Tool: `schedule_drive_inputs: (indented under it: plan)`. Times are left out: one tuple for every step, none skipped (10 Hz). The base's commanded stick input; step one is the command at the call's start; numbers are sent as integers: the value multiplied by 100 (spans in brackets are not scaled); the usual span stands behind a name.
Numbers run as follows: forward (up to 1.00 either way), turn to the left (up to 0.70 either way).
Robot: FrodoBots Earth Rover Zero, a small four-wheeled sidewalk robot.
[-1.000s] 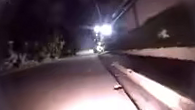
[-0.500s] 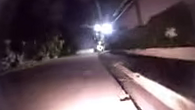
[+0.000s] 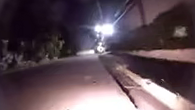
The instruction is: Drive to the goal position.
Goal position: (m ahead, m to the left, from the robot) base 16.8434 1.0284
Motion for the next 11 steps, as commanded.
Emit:
schedule_drive_inputs:
  plan:
    - [70, 0]
    - [70, 0]
    - [70, 0]
    - [70, 0]
    - [70, 0]
    - [70, 0]
    - [70, 0]
    - [70, 0]
    - [70, 0]
    - [70, 0]
    - [70, 0]
